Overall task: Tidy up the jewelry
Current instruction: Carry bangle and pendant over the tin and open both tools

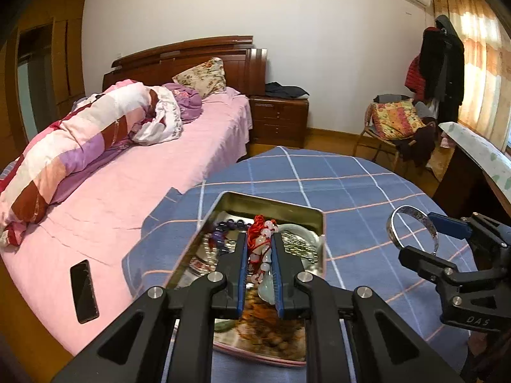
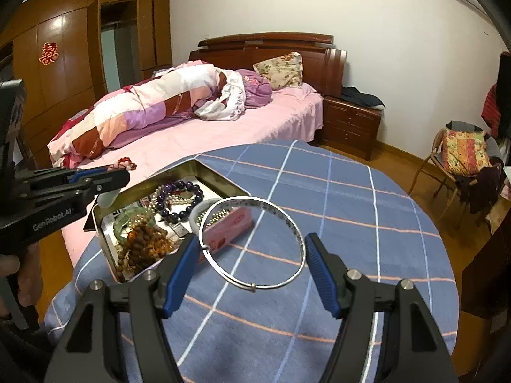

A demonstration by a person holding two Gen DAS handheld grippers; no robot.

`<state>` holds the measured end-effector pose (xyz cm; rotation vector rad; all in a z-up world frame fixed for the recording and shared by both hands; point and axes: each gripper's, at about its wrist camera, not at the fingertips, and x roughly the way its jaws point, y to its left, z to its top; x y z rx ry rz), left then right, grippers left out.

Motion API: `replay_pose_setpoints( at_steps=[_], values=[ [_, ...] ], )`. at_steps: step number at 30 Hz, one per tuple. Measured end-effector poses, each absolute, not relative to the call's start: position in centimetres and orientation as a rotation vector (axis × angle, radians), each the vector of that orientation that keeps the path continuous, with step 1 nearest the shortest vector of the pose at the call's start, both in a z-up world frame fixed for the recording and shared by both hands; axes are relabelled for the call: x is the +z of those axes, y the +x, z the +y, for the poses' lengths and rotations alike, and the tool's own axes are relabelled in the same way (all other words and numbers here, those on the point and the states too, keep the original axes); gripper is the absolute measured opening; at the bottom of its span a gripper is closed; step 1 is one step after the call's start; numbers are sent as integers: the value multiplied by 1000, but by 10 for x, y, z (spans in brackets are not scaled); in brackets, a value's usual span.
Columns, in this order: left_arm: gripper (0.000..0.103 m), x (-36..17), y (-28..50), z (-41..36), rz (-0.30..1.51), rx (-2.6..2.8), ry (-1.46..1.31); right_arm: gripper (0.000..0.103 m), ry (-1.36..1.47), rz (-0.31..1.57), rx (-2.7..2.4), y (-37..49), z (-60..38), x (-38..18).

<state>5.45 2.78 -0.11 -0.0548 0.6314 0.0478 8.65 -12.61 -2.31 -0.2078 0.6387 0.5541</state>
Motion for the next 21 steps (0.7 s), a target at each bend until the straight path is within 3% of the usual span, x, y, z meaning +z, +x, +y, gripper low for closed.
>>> replay_pose_setpoints(
  at_steps=[21],
  values=[
    [13,-10,76,55,669,76,-44,70,-266,657,634,112,-63,-29]
  ],
)
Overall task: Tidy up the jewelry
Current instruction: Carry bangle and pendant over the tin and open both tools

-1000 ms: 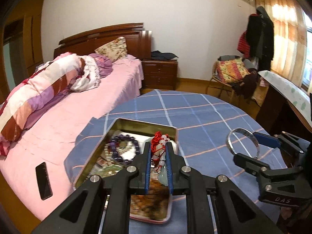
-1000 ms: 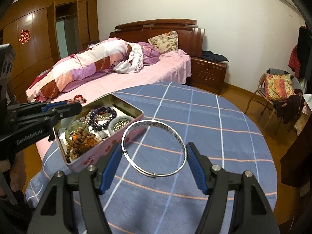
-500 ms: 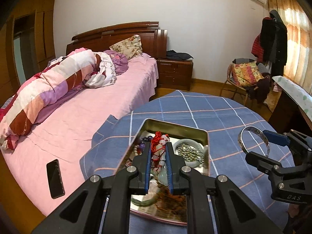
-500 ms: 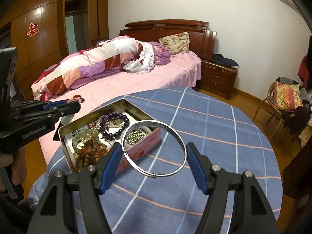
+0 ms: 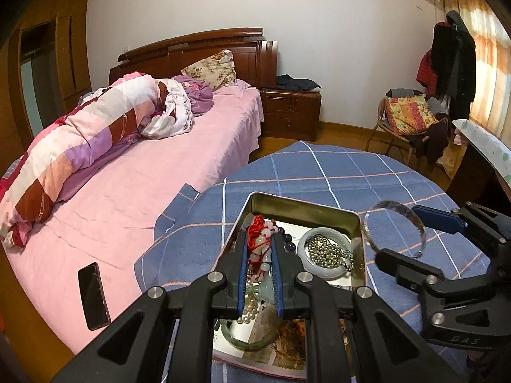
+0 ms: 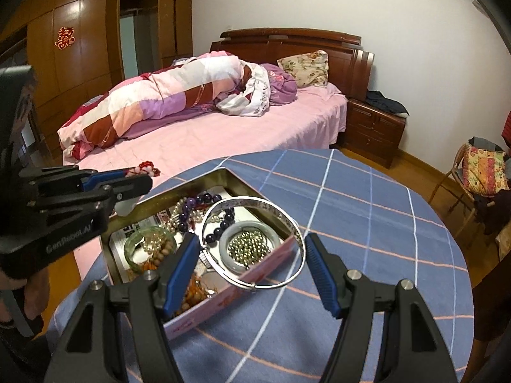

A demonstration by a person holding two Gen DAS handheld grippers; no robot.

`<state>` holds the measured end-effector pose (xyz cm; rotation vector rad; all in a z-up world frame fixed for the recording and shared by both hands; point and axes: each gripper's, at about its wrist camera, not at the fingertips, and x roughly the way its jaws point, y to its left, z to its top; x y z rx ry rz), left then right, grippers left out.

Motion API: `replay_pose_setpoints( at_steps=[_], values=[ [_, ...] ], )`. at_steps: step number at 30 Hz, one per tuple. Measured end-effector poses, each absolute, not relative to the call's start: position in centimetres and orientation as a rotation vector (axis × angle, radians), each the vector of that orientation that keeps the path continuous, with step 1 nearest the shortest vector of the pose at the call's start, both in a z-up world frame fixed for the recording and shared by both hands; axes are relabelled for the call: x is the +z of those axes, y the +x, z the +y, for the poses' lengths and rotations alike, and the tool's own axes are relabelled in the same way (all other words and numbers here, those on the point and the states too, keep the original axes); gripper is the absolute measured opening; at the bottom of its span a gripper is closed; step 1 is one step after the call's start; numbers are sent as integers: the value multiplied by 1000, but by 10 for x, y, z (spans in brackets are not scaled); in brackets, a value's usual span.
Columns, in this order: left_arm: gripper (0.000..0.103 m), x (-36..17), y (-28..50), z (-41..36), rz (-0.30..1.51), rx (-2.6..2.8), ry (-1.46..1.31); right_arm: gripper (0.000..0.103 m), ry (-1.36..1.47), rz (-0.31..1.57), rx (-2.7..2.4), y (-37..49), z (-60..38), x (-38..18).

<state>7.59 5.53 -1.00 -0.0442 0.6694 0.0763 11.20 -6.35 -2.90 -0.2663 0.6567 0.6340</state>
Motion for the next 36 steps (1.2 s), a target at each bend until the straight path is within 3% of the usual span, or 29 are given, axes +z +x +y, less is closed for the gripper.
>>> replay_pose_setpoints(
  at_steps=[36],
  values=[
    [14,-37,104,66,760,68,-50,71,-298,770,665,139,-24,-65]
  ],
)
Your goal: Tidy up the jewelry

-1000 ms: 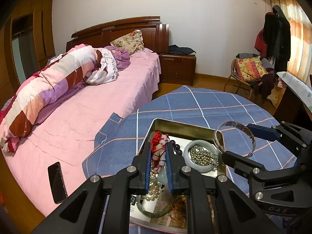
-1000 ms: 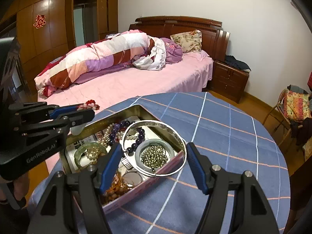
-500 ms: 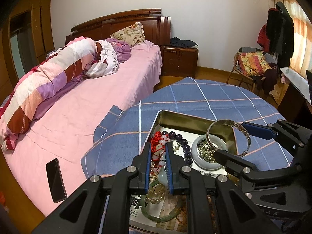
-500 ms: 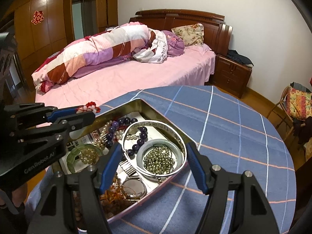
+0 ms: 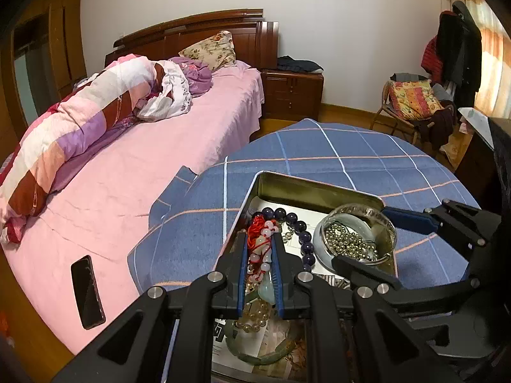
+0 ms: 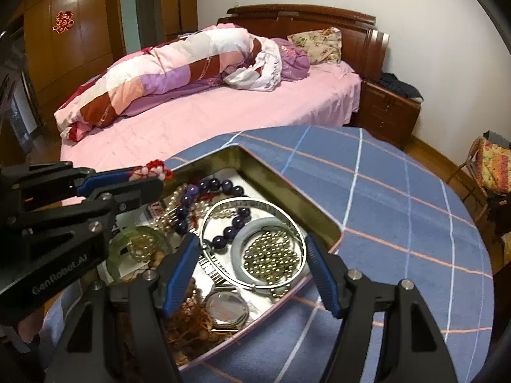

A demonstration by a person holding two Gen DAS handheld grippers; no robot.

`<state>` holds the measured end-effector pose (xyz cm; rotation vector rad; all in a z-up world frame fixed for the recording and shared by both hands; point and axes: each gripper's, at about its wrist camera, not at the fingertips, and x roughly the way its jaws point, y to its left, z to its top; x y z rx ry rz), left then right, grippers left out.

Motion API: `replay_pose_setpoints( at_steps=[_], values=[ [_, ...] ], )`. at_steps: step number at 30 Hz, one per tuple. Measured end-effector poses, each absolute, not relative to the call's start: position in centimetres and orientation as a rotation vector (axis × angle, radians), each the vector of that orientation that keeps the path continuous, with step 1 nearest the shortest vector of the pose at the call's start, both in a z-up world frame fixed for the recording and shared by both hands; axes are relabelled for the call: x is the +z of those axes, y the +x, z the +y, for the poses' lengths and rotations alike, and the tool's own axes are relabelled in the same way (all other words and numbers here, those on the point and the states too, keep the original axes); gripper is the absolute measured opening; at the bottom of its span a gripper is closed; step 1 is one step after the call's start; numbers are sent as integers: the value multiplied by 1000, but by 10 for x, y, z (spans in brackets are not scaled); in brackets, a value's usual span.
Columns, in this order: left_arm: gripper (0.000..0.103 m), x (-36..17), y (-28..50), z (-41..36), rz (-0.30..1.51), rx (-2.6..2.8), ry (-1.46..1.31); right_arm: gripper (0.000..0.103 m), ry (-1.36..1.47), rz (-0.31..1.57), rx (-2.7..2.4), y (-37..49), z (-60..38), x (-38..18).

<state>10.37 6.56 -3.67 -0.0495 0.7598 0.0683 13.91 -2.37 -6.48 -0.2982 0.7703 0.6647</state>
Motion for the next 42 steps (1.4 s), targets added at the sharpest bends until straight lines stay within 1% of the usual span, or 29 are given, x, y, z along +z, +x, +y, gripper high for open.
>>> replay_pose_setpoints(
  at_steps=[1,2,3,4,5,6,8,12,20,23,42],
  values=[
    [15,-38,104,66,764,62,-54,71,-296,778,676,139,-23,-66],
    [18,-39,104,66,771,57,-58,71,-296,777,684,138,-23,-66],
    [28,-40,105,67,776,58,-59,74,-299,774,686,137,-22,-66],
    [34,-40,104,67,780,66,-61,76,-305,765,686,135,-22,-65],
    [45,-40,103,68,774,77,-64,80,-309,753,682,133,-23,-64],
    [56,-39,101,69,764,89,-64,80,-316,746,673,132,-23,-64],
    [65,-35,96,71,747,99,-75,82,-316,734,668,128,-25,-61],
    [65,-23,82,75,714,106,-86,88,-318,718,638,118,-36,-57],
    [66,-8,50,81,664,133,-114,90,-241,665,574,98,-67,-39],
    [66,-4,46,83,653,137,-122,93,-210,640,566,94,-73,-32],
    [66,-2,40,84,645,146,-121,93,-189,629,565,91,-74,-33]
  ],
)
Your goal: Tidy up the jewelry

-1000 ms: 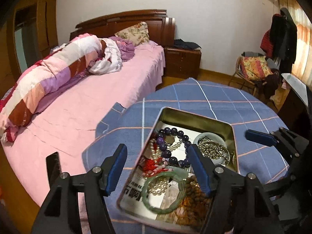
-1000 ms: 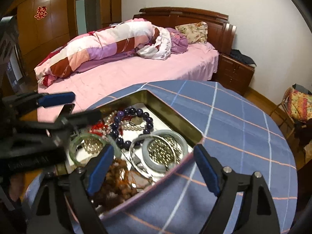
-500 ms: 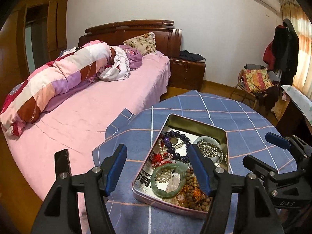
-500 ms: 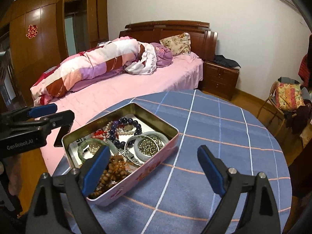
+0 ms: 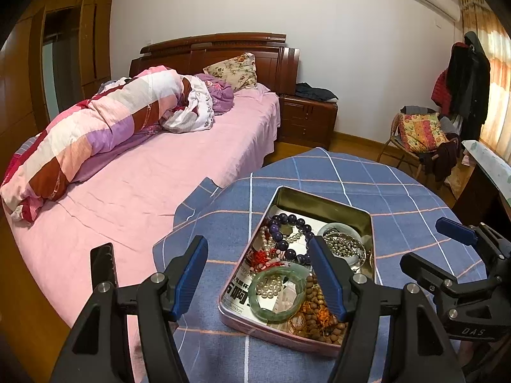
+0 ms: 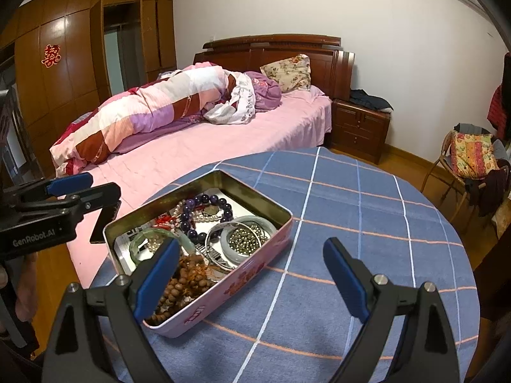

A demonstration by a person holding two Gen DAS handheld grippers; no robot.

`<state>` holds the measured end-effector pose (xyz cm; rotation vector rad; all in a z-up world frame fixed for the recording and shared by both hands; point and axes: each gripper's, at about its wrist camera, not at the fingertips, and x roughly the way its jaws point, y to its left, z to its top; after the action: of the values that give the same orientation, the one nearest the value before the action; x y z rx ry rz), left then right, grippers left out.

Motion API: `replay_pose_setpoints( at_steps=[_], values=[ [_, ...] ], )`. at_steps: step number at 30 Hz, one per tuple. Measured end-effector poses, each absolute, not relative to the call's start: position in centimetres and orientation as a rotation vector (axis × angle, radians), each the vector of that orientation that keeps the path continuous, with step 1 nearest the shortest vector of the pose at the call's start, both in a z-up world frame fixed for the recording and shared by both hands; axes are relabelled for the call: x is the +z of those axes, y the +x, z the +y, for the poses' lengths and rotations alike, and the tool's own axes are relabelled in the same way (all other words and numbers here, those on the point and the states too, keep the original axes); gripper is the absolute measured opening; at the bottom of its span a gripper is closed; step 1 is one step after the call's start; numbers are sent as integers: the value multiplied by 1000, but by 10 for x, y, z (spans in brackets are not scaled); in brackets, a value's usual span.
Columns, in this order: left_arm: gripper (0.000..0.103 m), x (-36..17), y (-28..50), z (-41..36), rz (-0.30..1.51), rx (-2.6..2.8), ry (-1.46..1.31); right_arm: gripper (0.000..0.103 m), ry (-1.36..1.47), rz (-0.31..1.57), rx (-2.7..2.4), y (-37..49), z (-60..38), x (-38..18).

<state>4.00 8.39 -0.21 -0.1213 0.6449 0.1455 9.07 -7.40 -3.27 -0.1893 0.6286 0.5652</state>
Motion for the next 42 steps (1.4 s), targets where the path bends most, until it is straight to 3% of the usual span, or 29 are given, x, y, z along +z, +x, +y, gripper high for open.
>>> replay_pose_setpoints(
  at_steps=[42],
  values=[
    [66,-5,41,78,667,133,-118,95,-183,630,561,90,-78,-30]
  ],
)
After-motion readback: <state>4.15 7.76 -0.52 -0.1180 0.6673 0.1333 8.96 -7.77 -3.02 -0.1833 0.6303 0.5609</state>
